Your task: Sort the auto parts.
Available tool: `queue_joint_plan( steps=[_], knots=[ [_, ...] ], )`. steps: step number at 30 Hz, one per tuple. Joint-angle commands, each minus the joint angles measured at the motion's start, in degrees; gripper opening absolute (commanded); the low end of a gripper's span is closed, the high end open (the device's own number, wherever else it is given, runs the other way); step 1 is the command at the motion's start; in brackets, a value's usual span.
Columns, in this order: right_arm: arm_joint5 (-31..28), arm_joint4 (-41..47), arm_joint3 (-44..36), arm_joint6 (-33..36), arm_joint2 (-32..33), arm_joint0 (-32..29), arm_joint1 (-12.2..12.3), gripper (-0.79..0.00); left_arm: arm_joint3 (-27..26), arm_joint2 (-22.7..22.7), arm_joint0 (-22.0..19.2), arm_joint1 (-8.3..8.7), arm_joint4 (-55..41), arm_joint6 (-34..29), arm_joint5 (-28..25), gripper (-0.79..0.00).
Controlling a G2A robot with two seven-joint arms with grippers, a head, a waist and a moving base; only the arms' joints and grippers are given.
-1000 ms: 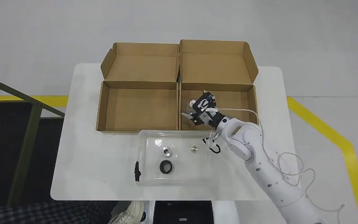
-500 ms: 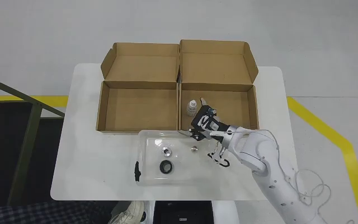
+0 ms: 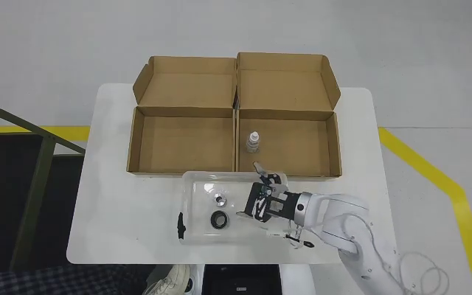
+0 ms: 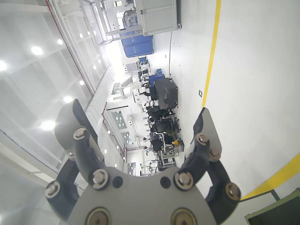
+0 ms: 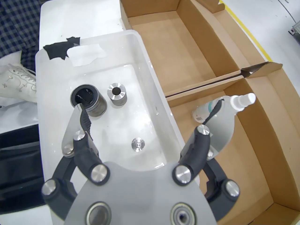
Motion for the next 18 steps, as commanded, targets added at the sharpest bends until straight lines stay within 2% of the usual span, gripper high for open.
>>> queue_joint_plan(
  steps=[1,11,16,18],
  knots=[
    [-0.7,-0.6,0.4,0.4,-0.3,-0.2,0.1,0.000,0.0,0.0,0.0,0.00,0.0,0.0,0.0,0.000],
    [-2.5,-3.0,1.1,2.6,-1.1,-1.6,0.8,0.000,0.0,0.0,0.0,0.00,0.0,0.0,0.0,0.000],
    [-1.0,-4.8,1.7,3.8,-1.2,-1.9,1.0,0.000,0.0,0.0,0.0,0.00,0.0,0.0,0.0,0.000],
    [-0.1,-5.4,1.9,4.2,-1.3,-1.8,1.0,-0.031,0.0,0.0,0.0,0.00,0.0,0.0,0.0,0.000]
  ],
)
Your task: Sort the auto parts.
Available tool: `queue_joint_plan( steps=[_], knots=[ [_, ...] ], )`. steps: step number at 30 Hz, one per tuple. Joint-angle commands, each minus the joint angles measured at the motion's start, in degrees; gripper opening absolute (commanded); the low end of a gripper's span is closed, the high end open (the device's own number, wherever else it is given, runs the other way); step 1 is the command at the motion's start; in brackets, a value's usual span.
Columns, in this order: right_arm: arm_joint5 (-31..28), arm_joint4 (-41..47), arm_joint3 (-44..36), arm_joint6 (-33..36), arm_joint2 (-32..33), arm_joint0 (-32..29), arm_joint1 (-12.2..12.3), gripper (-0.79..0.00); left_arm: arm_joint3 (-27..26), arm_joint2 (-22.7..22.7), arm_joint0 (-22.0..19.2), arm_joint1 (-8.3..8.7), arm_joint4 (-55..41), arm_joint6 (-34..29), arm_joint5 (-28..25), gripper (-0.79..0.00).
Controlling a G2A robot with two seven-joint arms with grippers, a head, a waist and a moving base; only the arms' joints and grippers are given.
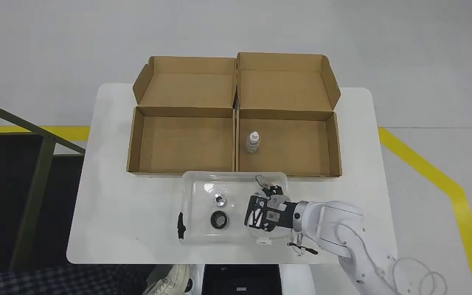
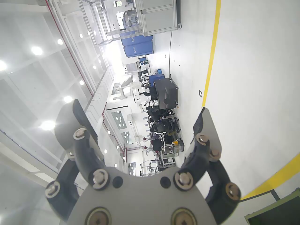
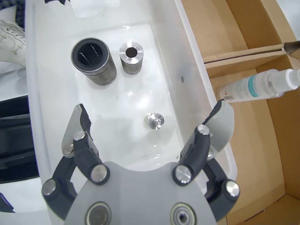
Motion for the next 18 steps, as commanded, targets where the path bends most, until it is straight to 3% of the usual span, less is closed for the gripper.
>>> queue_joint_plan(
  steps=[1,9,16,18],
  knots=[
    [0.7,-0.4,0.2,0.3,-0.2,0.1,0.0,-0.040,0.0,0.0,0.0,0.00,0.0,0.0,0.0,0.000],
    [1.7,-0.2,1.7,0.9,-1.3,0.8,0.0,-0.252,0.0,0.0,0.0,0.00,0.0,0.0,0.0,0.000],
    [3.7,-1.8,3.2,2.8,-2.3,1.7,-0.1,-0.286,0.0,0.0,0.0,0.00,0.0,0.0,0.0,0.000],
    [4.0,-1.9,3.8,2.7,-2.7,2.1,-0.1,-0.326,0.0,0.0,0.0,0.00,0.0,0.0,0.0,0.000]
  ],
)
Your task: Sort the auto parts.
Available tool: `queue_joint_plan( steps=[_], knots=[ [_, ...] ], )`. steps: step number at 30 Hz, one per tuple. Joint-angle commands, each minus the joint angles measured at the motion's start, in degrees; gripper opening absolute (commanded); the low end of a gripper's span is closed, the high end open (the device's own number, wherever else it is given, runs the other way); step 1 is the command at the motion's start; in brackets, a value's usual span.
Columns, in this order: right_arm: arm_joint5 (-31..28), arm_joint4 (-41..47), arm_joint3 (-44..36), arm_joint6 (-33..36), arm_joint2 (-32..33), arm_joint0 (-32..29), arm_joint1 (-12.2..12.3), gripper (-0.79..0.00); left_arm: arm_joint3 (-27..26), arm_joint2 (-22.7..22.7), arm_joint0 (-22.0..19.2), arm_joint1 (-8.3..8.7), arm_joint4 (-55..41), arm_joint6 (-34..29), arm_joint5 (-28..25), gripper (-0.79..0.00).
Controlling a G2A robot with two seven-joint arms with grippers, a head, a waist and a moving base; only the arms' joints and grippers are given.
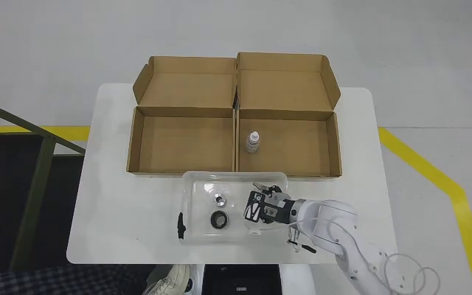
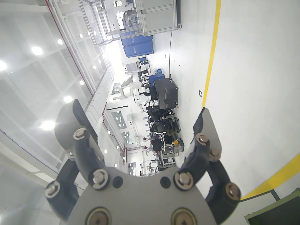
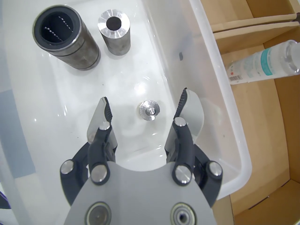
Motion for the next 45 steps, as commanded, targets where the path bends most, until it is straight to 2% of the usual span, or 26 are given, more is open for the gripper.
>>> queue_joint_plan(
  steps=[1,6,13,16,18,30,45],
  knots=[
    [0.2,0.1,0.5,-0.2,-0.3,0.3,-0.1,-0.379,0.0,0.0,0.0,0.00,0.0,0.0,0.0,0.000],
    [0.8,-0.3,1.2,0.3,-1.0,0.9,-0.1,-0.477,0.0,0.0,0.0,0.00,0.0,0.0,0.0,0.000],
    [2.2,-1.5,1.5,1.6,-1.7,1.3,-0.2,-0.508,0.0,0.0,0.0,0.00,0.0,0.0,0.0,0.000],
    [2.5,-1.8,1.6,1.9,-1.9,1.4,-0.2,-0.634,0.0,0.0,0.0,0.00,0.0,0.0,0.0,0.000],
    [2.6,-1.8,1.6,2.0,-2.0,1.5,-0.2,-0.785,0.0,0.0,0.0,0.00,0.0,0.0,0.0,0.000],
    [0.5,-0.7,-1.2,-1.3,-2.5,0.8,0.0,-0.785,0.0,0.0,0.0,0.00,0.0,0.0,0.0,0.000],
    [-1.5,7.7,1.2,-16.8,0.2,0.6,0.2,-0.785,0.0,0.0,0.0,0.00,0.0,0.0,0.0,0.000]
  ],
)
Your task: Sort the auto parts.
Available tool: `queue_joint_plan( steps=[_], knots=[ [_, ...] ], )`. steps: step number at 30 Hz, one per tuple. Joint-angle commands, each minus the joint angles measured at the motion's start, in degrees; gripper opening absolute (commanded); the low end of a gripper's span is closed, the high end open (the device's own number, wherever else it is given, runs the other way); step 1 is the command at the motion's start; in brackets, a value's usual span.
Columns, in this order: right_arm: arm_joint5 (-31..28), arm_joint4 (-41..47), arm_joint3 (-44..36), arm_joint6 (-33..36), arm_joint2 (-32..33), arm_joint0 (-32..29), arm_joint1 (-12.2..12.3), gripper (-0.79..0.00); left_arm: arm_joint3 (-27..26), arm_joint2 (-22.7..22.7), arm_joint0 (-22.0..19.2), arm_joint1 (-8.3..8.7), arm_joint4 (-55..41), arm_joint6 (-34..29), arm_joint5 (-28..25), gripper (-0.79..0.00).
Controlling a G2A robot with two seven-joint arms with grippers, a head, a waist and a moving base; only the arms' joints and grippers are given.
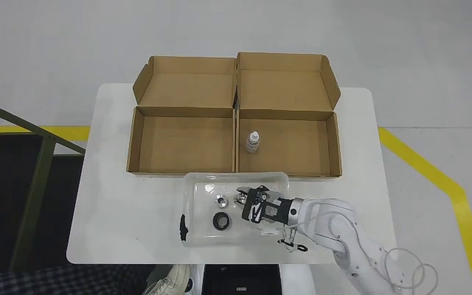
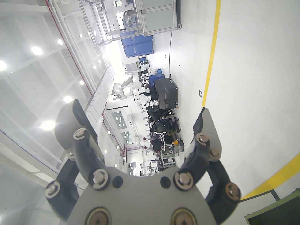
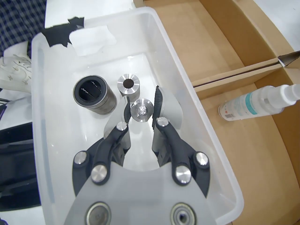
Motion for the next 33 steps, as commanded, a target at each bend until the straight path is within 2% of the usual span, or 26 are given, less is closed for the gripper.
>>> queue_joint_plan(
  steps=[1,15,20,33],
  knots=[
    [-0.4,1.3,0.4,-2.2,0.2,0.0,0.0,-0.785,0.0,0.0,0.0,0.00,0.0,0.0,0.0,0.000],
    [-3.7,10.4,2.9,-15.8,1.7,1.2,-0.2,-0.785,0.0,0.0,0.0,0.00,0.0,0.0,0.0,0.000],
    [-1.7,13.2,3.6,-20.9,2.8,0.9,-0.3,-0.785,0.0,0.0,0.0,0.00,0.0,0.0,0.0,0.000],
    [-1.0,16.9,1.6,-31.0,5.4,-0.9,-0.5,-0.785,0.0,0.0,0.0,0.00,0.0,0.0,0.0,0.000]
  ],
)
